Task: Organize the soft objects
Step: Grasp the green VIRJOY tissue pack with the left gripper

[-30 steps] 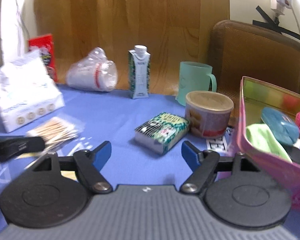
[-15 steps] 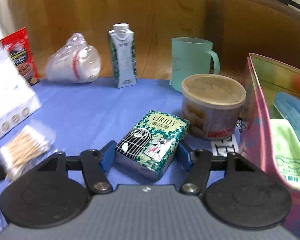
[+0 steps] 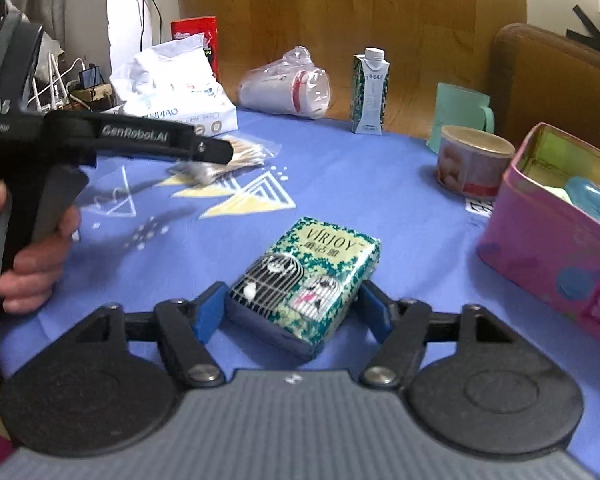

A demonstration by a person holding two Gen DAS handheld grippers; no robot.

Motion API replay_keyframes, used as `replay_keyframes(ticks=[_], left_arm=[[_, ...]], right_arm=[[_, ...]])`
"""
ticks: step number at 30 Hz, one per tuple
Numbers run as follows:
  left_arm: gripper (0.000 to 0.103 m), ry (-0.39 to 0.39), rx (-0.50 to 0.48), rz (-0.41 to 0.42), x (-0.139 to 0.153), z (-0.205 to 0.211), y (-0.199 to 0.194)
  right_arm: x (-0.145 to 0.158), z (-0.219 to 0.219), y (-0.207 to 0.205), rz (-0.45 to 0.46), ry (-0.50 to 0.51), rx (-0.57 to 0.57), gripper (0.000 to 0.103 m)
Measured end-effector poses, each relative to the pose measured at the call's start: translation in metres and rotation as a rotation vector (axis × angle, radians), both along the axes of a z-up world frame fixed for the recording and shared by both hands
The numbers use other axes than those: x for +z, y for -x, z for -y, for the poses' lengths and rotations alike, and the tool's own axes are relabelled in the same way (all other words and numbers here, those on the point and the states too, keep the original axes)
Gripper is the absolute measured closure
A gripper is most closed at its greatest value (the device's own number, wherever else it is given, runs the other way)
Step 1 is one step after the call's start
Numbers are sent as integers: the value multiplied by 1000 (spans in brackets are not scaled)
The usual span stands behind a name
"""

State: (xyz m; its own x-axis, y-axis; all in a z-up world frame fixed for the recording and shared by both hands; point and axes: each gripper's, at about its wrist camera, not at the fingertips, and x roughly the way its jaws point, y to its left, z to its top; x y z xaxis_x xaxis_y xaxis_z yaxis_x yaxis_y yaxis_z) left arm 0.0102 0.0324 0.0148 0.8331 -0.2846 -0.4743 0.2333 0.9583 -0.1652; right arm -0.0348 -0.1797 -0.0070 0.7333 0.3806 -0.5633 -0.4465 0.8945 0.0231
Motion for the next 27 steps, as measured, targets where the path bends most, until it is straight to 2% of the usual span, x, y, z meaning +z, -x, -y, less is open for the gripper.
replay_keyframes(ticks=[2, 5, 9, 12, 16, 20, 23, 27], left_arm=[[26, -11, -16, -4, 0, 5, 5], [26, -31, -35, 4, 1, 11, 13], [26, -19, -67, -30, 1, 17, 18], [26, 36, -102, -84, 1, 19, 17], [26, 125, -194, -180, -1, 30, 13], [23, 142, -259, -219, 0, 45, 14], [16, 153, -279, -240, -1, 54, 14], [15, 157, -293, -260, -5, 61, 13]], right_arm=[[-3, 4, 3, 7, -4, -18, 19], [-5, 13, 2, 2, -44, -32, 19], [-5, 13, 3, 7, -51, -32, 19], [-6, 13, 6, 9, -54, -29, 19], [-6, 14, 8, 11, -57, -27, 19], [-7, 14, 10, 17, -45, -28, 19], [-7, 16, 9, 15, -57, -31, 18], [-7, 17, 9, 14, -61, -33, 18]])
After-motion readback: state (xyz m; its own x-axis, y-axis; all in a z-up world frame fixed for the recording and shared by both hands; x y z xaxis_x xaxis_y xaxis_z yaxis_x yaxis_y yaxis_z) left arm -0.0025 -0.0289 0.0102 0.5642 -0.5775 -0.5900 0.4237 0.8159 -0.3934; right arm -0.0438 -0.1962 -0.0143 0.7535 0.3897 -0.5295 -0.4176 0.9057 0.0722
